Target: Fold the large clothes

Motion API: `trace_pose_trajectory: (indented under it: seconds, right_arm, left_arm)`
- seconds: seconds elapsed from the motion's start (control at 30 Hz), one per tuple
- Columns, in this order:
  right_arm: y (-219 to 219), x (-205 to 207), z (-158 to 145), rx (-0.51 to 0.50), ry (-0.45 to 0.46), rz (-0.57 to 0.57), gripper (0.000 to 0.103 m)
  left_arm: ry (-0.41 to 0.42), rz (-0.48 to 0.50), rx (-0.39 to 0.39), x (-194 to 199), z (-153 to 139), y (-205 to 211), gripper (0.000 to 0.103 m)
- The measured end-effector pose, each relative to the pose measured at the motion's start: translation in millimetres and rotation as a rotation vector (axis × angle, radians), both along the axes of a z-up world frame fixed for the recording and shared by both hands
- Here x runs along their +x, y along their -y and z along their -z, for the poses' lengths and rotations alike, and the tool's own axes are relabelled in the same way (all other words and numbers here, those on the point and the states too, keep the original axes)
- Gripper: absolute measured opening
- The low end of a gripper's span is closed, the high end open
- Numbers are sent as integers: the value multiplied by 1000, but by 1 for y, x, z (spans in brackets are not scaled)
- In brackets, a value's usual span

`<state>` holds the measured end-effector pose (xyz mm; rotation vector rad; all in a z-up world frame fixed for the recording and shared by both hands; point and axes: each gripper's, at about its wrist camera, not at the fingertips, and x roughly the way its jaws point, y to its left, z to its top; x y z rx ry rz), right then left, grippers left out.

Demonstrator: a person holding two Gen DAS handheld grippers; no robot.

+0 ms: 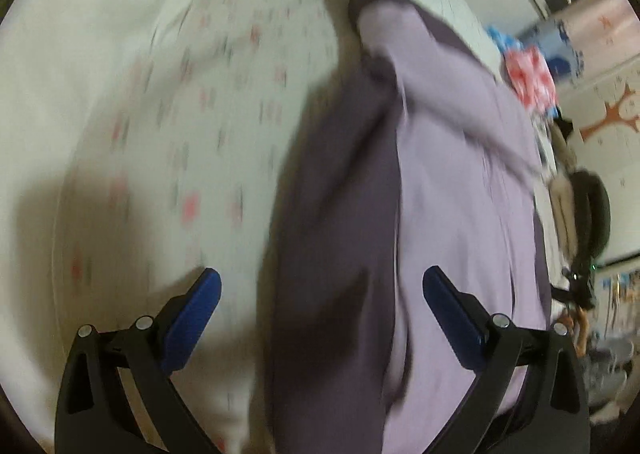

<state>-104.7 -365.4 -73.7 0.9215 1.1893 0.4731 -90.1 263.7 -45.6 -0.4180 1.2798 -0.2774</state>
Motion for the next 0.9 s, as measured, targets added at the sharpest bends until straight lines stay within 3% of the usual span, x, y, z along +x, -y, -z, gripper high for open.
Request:
trace_pose_trajectory:
  seconds: [0.1,0.2,0.33,0.4,0.47,0.5,0.57,0.63,0.77,0.9]
  right_arm:
    - [-22,-43,6,109,-8,-97,86]
    - [-39,-71,12,152,-25,-176,86]
    - [-60,-86,26,246,-55,-201,86]
    - [-68,-89,27,285,-19,-172,76]
    - [-77,-89,23,297,22,-160,41]
    - [-83,-88,19,269,38,-141,35]
    - [-97,-85,4,214,91,-118,24]
    - [-100,-83,-22,212,166,-90,20]
    - [-88,-70,-90,267,356,-28,18]
    - [-68,-62,-160,250,474,-24,18]
  left_arm:
    - [-35,52,-20,-39,2,5,97]
    - [-93,101,-67,-68,11,12,97]
    - [-150,144,-113,-95,26,31,97]
    - [-146,124,-126,-101,29,37,96]
    - [-135,71,-101,-107,29,38,77]
    - [-126,31,-80,-110,27,38,69]
    - [-100,-39,-97,-113,18,36,39]
    - [-65,-76,-116,-116,1,36,22]
    - [46,-84,-155,-116,-54,53,18]
    - [185,-61,-206,-127,-127,77,18]
